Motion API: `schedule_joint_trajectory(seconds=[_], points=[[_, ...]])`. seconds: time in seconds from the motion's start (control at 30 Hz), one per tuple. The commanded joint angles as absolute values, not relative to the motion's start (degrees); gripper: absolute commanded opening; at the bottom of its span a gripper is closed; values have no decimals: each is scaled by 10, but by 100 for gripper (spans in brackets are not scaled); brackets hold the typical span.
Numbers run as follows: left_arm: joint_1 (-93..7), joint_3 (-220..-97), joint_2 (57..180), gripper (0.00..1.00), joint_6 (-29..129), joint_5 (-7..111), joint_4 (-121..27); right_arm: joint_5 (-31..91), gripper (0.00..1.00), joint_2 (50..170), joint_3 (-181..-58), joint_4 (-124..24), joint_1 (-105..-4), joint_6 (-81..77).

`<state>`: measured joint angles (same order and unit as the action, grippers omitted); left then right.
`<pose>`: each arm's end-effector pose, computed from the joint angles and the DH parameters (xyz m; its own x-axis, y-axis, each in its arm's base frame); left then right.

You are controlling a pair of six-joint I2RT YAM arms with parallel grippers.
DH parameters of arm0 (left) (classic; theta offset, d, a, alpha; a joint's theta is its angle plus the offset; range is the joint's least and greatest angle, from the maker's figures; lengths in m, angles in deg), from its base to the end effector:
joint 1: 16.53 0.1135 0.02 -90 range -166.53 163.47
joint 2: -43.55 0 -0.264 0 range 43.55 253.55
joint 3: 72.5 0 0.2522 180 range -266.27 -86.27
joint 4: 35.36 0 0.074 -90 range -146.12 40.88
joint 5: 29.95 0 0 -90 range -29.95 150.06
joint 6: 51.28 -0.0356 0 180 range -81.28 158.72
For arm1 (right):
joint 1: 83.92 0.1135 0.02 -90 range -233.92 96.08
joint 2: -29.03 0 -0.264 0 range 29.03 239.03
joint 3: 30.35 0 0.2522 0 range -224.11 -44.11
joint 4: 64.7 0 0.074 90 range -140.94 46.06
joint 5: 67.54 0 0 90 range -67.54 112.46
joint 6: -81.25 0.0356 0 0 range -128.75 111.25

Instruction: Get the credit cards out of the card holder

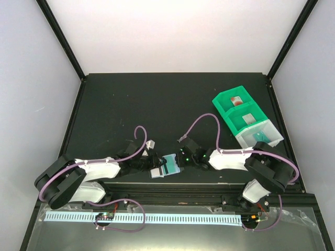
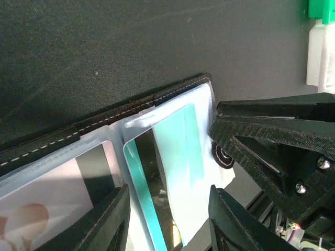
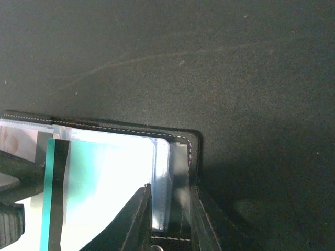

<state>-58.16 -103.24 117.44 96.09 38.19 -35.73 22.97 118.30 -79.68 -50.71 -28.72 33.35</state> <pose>0.1469 -0.1483 0.1209 -0.9667 -0.1865 -0.1751 0.0078 0.6626 -0.7489 0.1564 0.2256 0.1270 -0.8948 -0.1128 -0.4320 -0.3022 0.8652 0.4001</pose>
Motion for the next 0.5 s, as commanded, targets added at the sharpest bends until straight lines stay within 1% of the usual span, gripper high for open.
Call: schedule_joint_trajectory(seconds=[0.0,0.1,0.23,0.3,0.43,0.47], points=[[-582,-1018,1199,42,973,389,-374,237,22,1225,-786,-459,-281,339],[-583,-1017,1214,39,980,383,-352,239,21,1228,-784,-466,-277,346],[-584,-1017,1225,31,988,376,-321,238,20,1229,-780,-469,-275,349],[-584,-1019,1226,23,989,372,-315,239,20,1230,-781,-469,-275,351],[-584,-1016,1210,4,986,383,-325,237,19,1231,-778,-473,-275,357],[-584,-1016,1203,2,984,387,-332,236,19,1231,-776,-473,-275,358]])
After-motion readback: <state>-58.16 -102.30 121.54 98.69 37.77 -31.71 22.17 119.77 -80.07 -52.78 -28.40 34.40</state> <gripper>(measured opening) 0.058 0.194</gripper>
